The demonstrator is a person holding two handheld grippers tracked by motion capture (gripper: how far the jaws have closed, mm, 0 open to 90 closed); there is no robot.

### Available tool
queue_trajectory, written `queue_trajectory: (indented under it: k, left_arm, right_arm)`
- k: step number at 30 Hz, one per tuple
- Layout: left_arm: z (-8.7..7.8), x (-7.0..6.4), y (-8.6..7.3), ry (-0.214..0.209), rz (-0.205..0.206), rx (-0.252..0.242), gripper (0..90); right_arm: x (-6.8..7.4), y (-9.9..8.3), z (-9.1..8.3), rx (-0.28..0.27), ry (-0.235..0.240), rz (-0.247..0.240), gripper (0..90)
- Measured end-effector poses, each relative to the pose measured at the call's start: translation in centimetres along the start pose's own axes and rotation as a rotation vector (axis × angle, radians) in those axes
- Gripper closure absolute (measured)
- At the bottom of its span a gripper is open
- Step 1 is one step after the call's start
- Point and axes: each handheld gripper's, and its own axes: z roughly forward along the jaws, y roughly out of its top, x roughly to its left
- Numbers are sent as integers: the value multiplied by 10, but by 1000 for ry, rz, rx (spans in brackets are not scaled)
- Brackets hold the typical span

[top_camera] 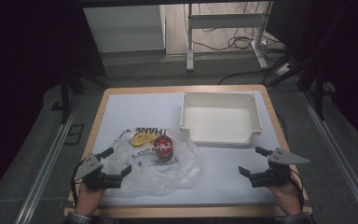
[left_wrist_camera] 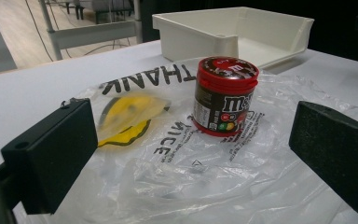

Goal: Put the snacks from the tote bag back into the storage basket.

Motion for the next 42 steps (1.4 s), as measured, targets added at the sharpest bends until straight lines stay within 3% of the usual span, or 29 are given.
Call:
queue_trajectory:
  k: [7, 21, 42]
  left_arm:
    - [0, 0, 0, -1, 3, 4, 9]
    - [1, 0, 0, 0, 3, 7, 9]
    - [0, -1, 0, 6, 7, 4, 9]
  right_arm:
    - [0, 1, 5, 28, -14, 0, 0]
    - [5, 6, 15, 61, 23, -7, 0]
    - [14, 15, 24, 50, 36, -18, 0]
